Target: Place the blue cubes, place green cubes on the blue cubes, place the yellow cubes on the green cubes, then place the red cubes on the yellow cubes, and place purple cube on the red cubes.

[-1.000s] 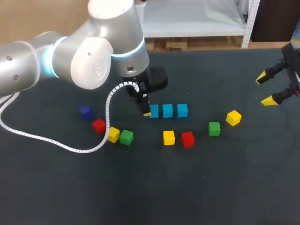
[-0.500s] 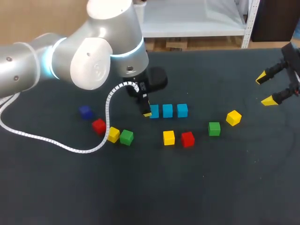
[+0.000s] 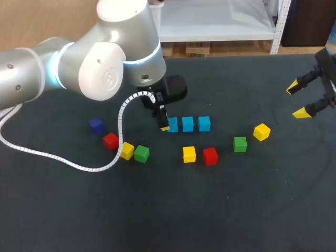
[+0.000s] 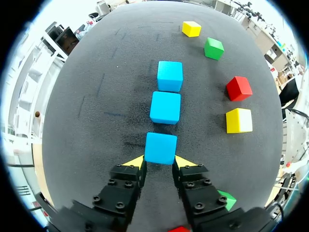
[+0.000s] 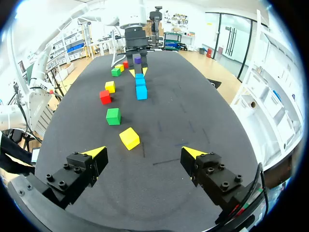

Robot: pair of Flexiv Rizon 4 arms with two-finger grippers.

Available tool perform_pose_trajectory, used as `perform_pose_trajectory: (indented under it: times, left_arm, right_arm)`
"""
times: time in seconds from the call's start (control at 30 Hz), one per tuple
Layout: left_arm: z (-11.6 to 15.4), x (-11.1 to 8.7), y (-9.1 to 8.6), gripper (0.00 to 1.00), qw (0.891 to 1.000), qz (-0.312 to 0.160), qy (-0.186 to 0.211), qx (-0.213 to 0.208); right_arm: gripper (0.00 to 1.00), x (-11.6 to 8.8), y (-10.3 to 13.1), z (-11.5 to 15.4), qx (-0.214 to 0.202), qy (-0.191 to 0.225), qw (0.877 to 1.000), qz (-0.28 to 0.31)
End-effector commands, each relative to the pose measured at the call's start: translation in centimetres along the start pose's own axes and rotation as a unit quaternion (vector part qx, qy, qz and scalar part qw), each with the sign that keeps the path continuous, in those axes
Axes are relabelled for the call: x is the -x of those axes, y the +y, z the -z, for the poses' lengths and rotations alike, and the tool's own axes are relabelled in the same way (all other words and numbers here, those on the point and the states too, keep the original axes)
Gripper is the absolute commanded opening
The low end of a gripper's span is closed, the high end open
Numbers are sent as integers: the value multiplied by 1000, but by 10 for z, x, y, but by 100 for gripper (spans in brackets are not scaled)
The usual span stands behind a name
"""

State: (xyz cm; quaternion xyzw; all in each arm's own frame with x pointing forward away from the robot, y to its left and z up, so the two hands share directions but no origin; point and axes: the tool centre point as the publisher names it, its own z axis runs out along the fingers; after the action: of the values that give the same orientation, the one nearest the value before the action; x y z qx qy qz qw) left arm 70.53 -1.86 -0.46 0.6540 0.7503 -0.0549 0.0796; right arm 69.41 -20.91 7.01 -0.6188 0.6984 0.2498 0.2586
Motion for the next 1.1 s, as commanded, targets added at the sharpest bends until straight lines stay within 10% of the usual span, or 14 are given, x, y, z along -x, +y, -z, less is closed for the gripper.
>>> perform_pose_trajectory:
  times: [0.03, 0.23, 0.73, 1.1]
  left_arm:
    - [-1, 0, 2, 49, 1000, -2, 1, -2]
    - [0, -1, 3, 100, 1000, -3, 2, -2]
    - [36, -23, 2, 100, 1000, -9, 5, -4]
    - [89, -72, -11, 100, 995, -103, -1, 4]
  right_arm:
    - [100, 0, 0, 0, 0, -1, 1000, 0]
    - [100, 0, 0, 0, 0, -1, 1000, 0]
    - [100, 0, 0, 0, 0, -1, 1000, 0]
    - [100, 0, 0, 0, 0, -1, 1000, 0]
